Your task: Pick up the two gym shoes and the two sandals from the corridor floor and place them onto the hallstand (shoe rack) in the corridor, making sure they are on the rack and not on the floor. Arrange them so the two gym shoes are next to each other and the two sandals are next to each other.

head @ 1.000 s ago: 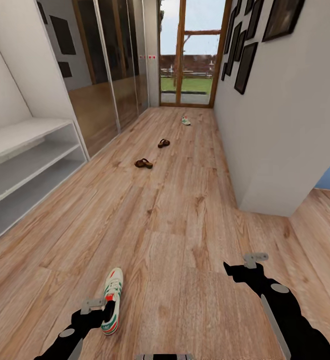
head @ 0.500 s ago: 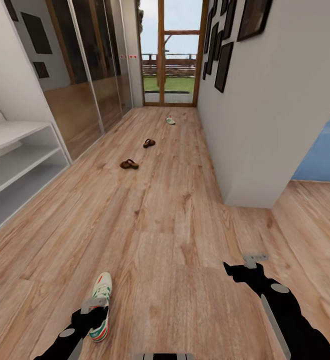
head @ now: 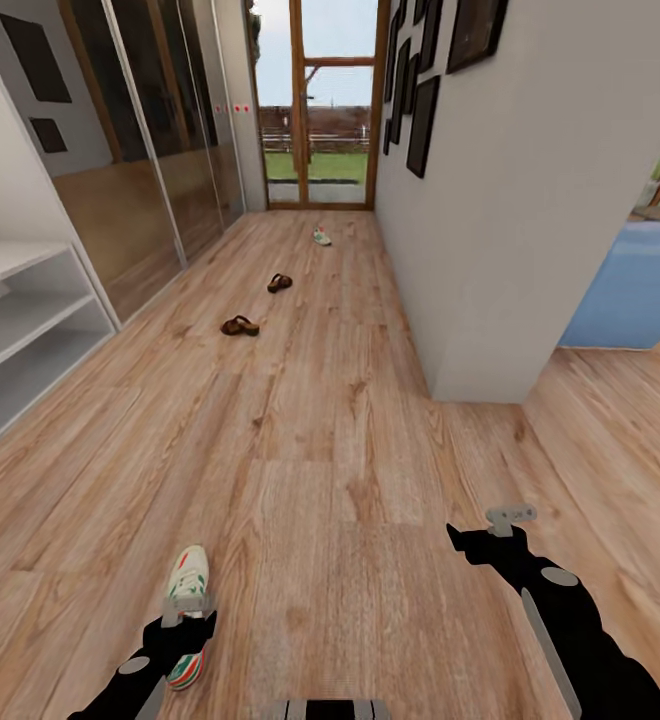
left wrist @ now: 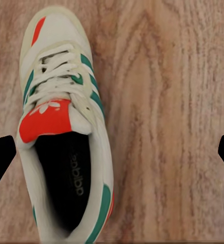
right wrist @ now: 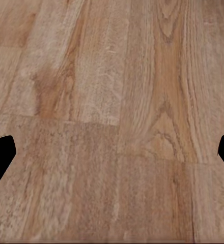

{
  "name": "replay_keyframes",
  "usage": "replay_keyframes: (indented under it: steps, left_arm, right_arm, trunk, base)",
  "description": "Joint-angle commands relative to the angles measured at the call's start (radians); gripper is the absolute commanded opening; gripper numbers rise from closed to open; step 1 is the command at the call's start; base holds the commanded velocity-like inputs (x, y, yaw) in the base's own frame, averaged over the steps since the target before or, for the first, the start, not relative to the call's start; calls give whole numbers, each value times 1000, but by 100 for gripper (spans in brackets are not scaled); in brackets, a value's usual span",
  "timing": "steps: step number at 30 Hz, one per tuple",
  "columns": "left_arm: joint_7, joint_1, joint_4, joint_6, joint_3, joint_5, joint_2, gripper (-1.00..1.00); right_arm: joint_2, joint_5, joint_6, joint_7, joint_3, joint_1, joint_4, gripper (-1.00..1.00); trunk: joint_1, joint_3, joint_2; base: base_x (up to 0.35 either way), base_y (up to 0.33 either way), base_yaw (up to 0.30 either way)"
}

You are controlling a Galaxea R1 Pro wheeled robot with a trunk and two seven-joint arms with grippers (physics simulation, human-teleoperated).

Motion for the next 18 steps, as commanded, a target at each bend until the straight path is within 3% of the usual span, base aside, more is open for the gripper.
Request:
replay_keyframes:
  steps: [1,10,18]
  left_arm:
    - [-2,-1,1,-3,4,-1,0,100]
    - [-2,0,-1,-3,2,0,1,100]
    - [-2,5,-9,-6,2,0,1,100]
  right_arm:
    - [0,1,5,6,-1,0,-1,100]
    - [2,1,5,5,0,0,-1,100]
    - [2,1,5,4,0,0,-1,100]
  trunk:
    - [0,-5,-1]
    - [4,-47,-3]
    - [4,-57,-3]
  base:
    - [0,0,-14]
    - [0,0,-4]
    - [0,0,0]
